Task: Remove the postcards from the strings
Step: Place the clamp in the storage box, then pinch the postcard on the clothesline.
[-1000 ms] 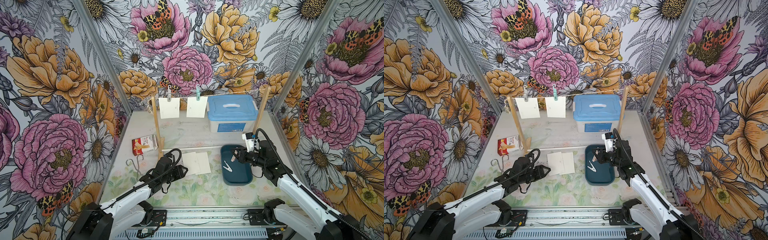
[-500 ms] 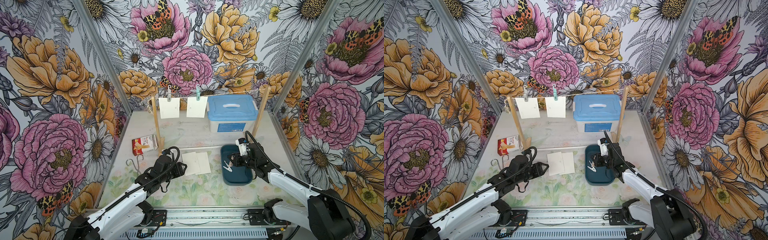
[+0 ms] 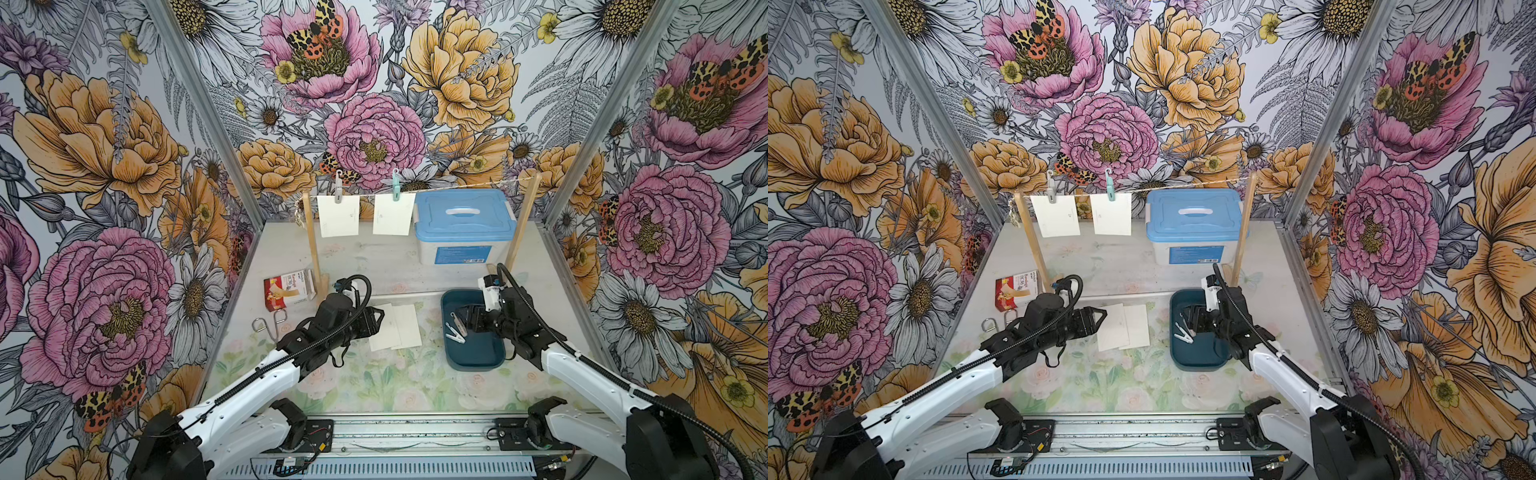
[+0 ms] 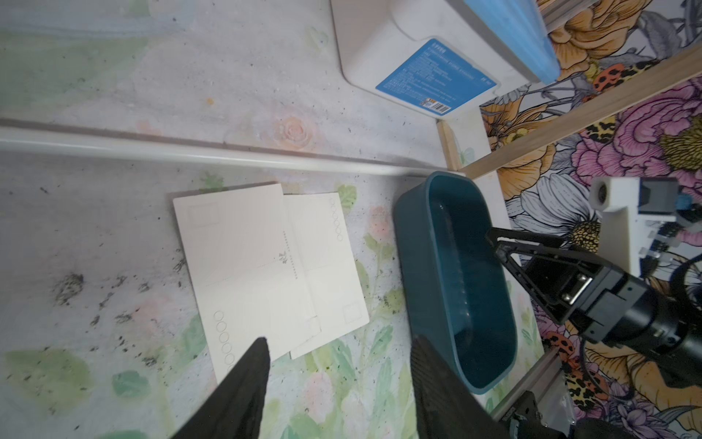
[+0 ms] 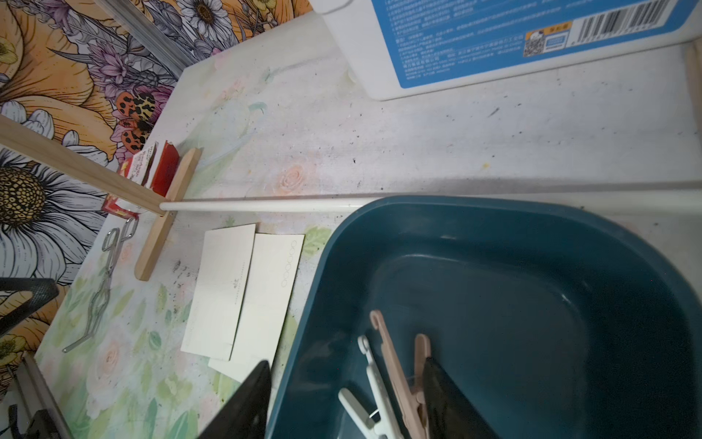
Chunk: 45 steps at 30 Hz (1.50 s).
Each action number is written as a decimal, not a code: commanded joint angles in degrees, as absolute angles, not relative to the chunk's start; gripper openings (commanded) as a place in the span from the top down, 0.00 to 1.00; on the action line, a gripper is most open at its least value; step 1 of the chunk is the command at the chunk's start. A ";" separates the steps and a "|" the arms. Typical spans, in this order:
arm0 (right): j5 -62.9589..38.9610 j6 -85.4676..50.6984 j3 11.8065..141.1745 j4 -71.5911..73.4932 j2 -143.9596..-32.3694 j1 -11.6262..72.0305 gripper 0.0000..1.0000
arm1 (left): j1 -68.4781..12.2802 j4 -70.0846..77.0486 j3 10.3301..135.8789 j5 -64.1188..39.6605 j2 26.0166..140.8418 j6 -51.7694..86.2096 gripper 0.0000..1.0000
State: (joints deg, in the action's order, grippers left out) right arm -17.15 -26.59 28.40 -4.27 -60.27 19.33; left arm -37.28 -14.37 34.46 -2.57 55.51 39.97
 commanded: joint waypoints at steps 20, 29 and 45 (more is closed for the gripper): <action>-30.01 -25.17 46.93 -9.30 -54.35 23.80 0.25 | -33.35 1.71 45.56 -3.54 54.85 31.83 0.28; -31.34 -22.96 50.08 -9.21 -55.90 26.95 0.24 | -29.72 8.67 52.87 -6.43 62.52 26.46 0.18; -32.25 -21.90 50.62 -9.23 -55.54 28.56 0.24 | -25.84 15.97 58.00 -10.04 74.50 24.78 0.16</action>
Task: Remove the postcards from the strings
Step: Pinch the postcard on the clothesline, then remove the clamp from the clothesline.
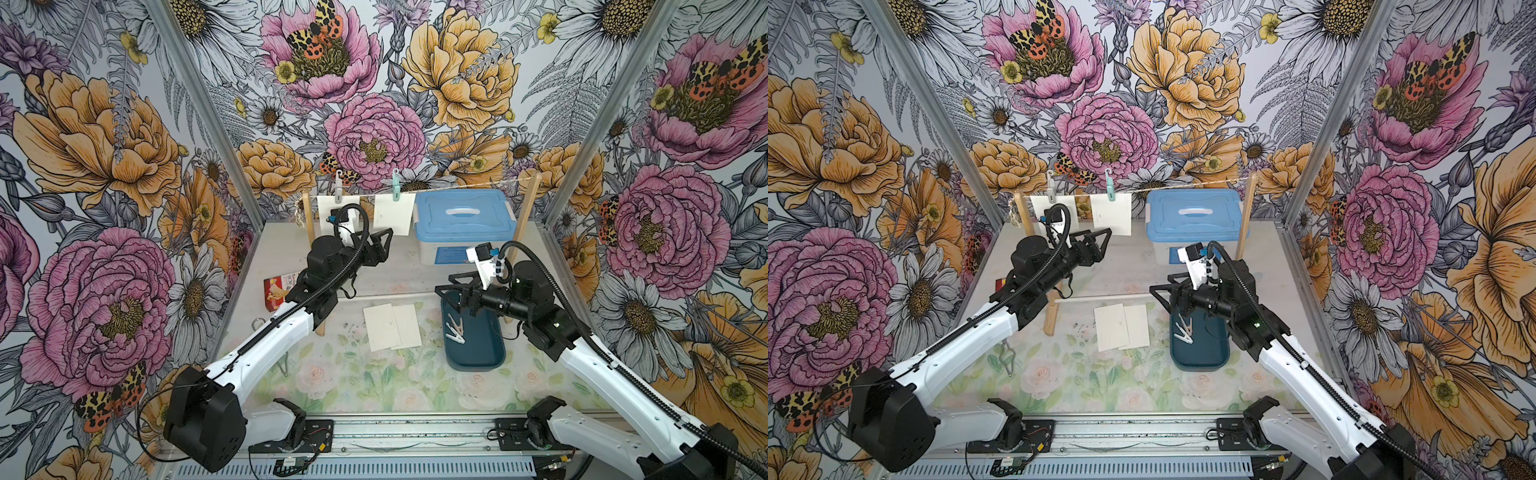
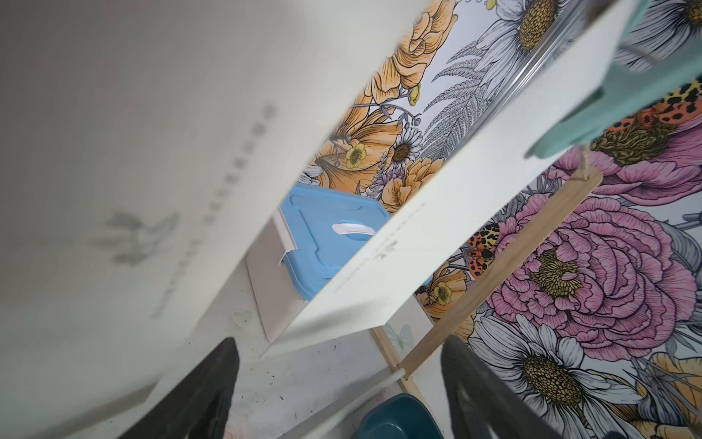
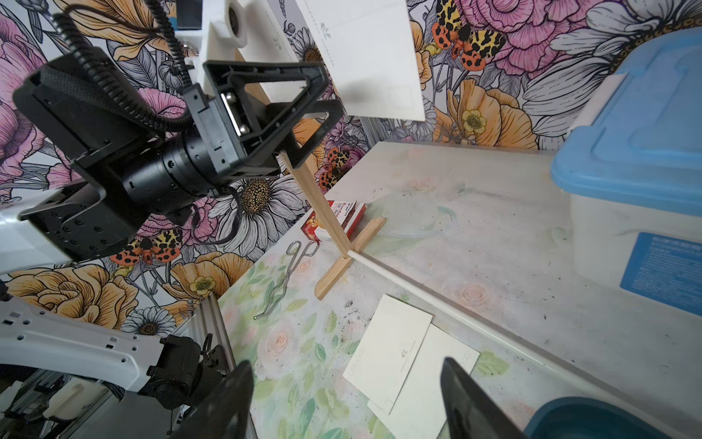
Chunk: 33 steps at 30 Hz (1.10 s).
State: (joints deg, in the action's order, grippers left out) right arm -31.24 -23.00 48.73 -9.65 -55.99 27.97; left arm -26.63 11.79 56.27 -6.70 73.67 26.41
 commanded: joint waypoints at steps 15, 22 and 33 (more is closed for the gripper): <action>-30.51 -21.61 51.57 -9.11 -58.43 29.11 0.24 | -27.33 24.81 52.69 -24.87 73.04 27.07 0.58; -29.88 -20.90 53.92 -9.22 -58.69 29.18 0.25 | -29.73 28.80 50.58 -27.94 73.16 29.51 0.61; -31.53 -19.22 62.25 -9.26 -62.40 29.24 0.25 | -28.60 36.17 46.94 -28.20 74.44 35.31 0.86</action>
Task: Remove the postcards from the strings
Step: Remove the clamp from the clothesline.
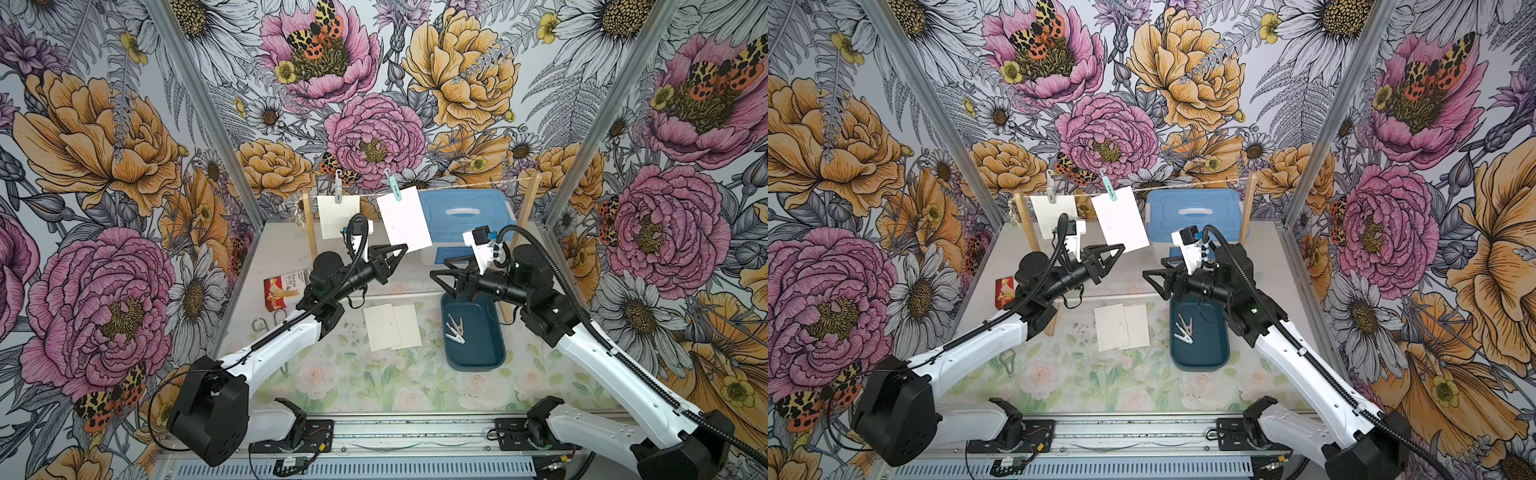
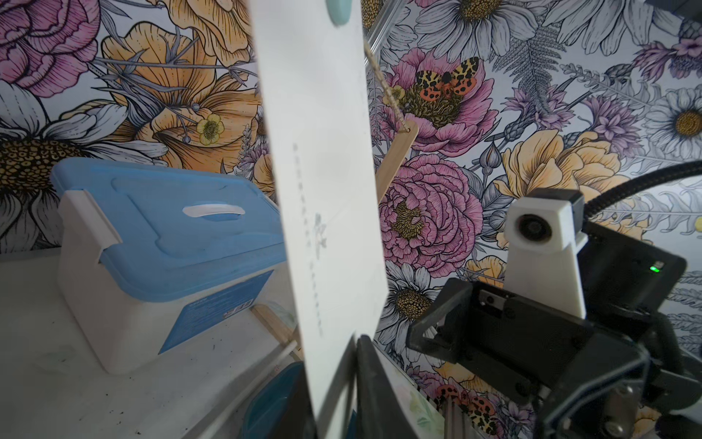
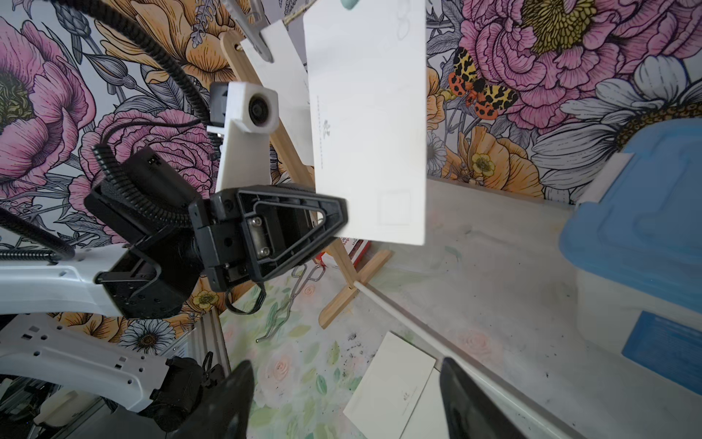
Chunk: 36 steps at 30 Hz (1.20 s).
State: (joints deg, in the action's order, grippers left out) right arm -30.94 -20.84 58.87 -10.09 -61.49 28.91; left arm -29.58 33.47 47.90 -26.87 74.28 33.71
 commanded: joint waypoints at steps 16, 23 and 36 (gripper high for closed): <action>-40.23 -15.06 92.84 -13.72 -81.40 26.54 0.22 | -23.55 23.80 53.45 -35.63 76.90 34.13 1.00; -46.83 -15.28 106.49 -17.48 -90.83 23.44 0.22 | -21.73 13.60 58.74 -40.31 77.04 29.26 1.00; -48.12 -16.99 119.51 -18.51 -101.78 21.19 0.22 | -21.71 2.06 64.15 -41.40 79.63 22.53 1.00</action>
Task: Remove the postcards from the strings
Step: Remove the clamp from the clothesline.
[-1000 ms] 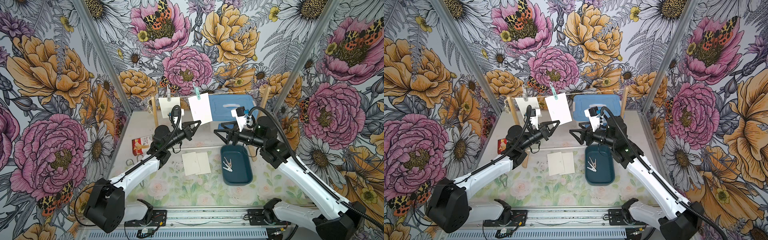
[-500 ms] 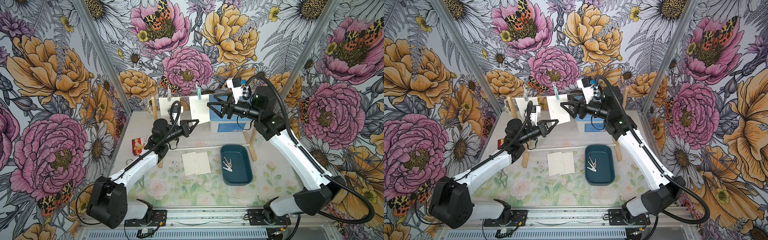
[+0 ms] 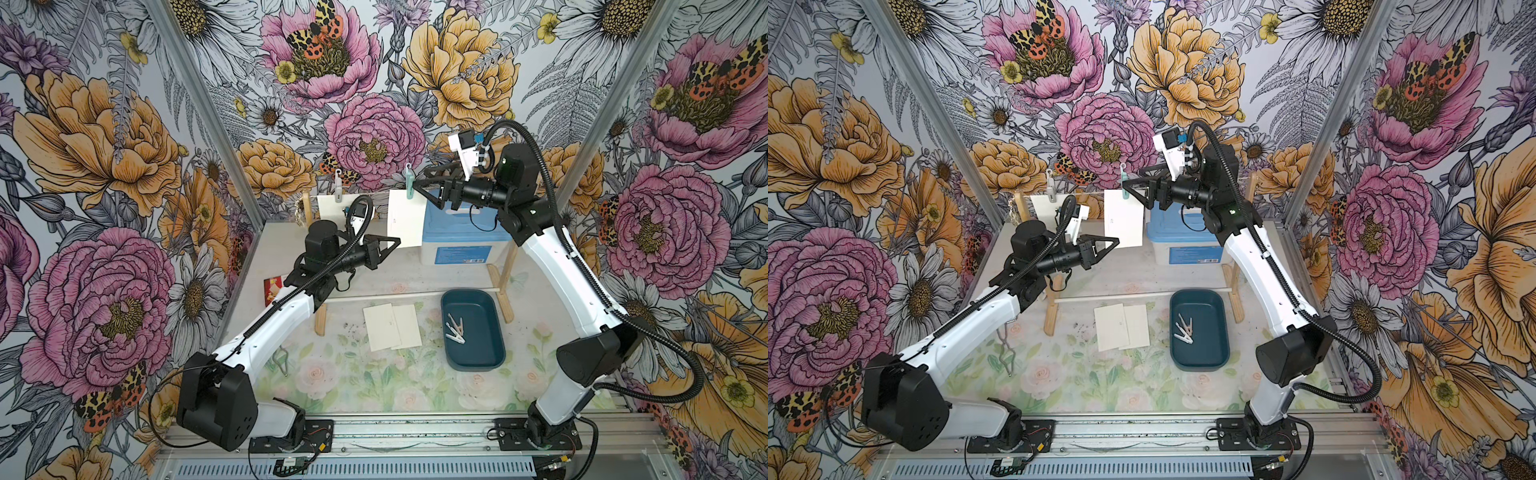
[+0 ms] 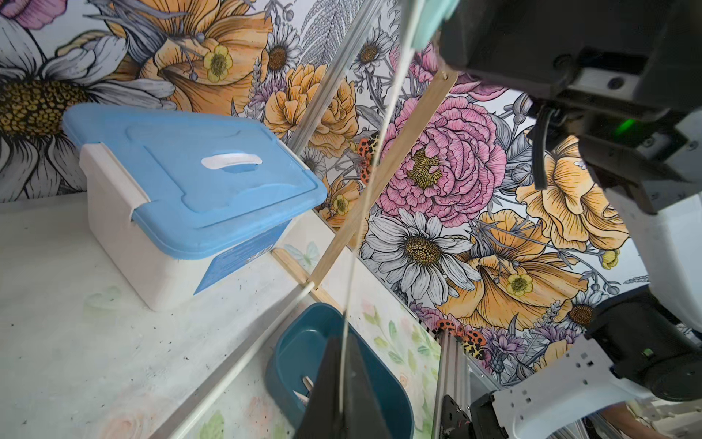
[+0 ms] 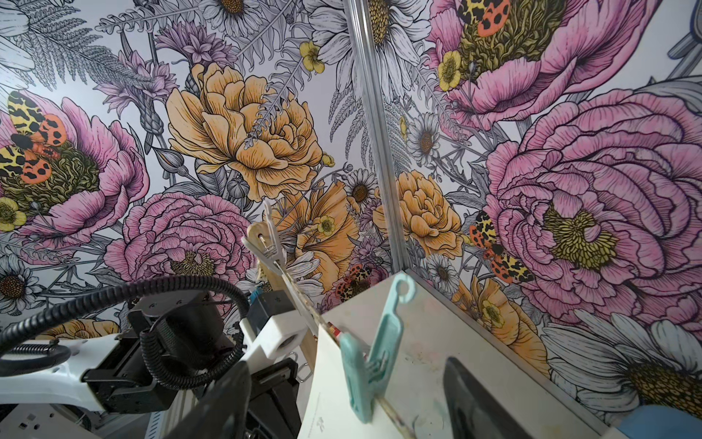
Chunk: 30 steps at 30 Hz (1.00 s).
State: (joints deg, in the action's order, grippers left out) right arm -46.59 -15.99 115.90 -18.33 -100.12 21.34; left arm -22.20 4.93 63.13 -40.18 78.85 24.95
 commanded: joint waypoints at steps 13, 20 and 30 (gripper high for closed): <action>-55.46 -18.81 127.16 -20.12 -109.42 21.16 0.21 | -21.44 2.49 63.86 -40.96 79.89 22.43 1.00; -56.64 -18.84 128.26 -20.43 -110.76 20.94 0.21 | -21.36 4.68 62.91 -41.03 79.69 23.48 1.00; -66.88 -19.86 132.10 -20.39 -115.16 21.11 0.34 | -21.36 6.64 62.63 -43.16 79.72 24.86 1.00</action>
State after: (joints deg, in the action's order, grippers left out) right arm -62.43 -19.25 129.64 -20.60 -113.49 21.12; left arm -21.87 3.90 63.11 -41.23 80.12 24.03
